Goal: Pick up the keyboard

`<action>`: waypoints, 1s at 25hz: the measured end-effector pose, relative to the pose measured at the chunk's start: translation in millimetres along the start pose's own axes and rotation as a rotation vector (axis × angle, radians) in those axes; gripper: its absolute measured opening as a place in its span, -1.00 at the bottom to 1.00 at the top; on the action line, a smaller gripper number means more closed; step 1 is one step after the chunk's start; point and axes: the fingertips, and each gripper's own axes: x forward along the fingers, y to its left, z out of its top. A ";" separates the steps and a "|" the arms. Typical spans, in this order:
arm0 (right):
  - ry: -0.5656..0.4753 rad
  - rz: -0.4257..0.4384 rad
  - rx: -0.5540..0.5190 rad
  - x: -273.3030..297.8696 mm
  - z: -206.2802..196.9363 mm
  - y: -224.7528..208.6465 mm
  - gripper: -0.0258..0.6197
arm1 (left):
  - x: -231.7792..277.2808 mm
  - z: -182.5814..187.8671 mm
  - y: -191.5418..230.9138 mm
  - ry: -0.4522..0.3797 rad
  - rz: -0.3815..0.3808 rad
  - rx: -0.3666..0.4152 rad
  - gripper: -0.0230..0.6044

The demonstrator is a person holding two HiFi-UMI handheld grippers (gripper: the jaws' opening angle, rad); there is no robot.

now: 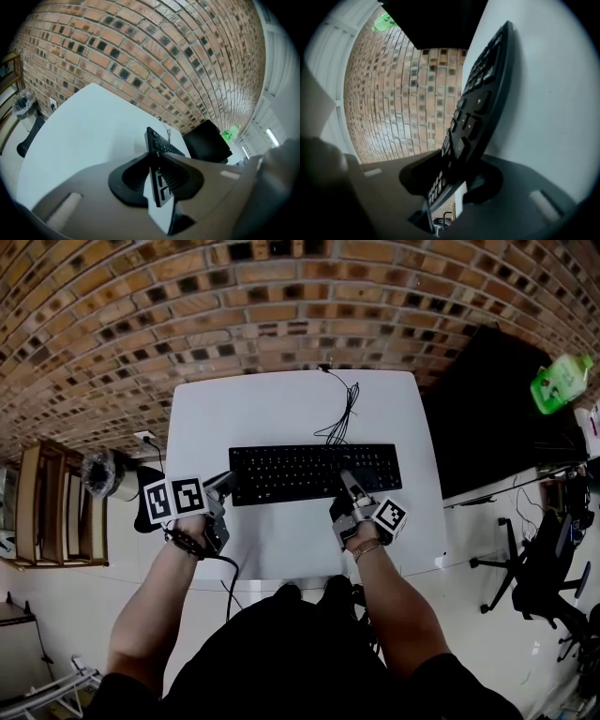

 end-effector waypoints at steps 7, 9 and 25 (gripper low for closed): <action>-0.013 0.001 0.021 -7.4 2.9 6.5 -0.59 | 1.3 -0.3 -4.4 -0.012 -0.029 -0.018 -0.67; -0.015 0.007 0.015 -10.6 2.6 11.9 -0.60 | 0.2 0.0 -5.0 -0.017 -0.039 -0.024 -0.66; -0.091 0.177 -0.030 -31.6 3.2 124.0 -0.73 | -39.6 7.6 -26.9 -0.140 -0.235 -0.042 -0.65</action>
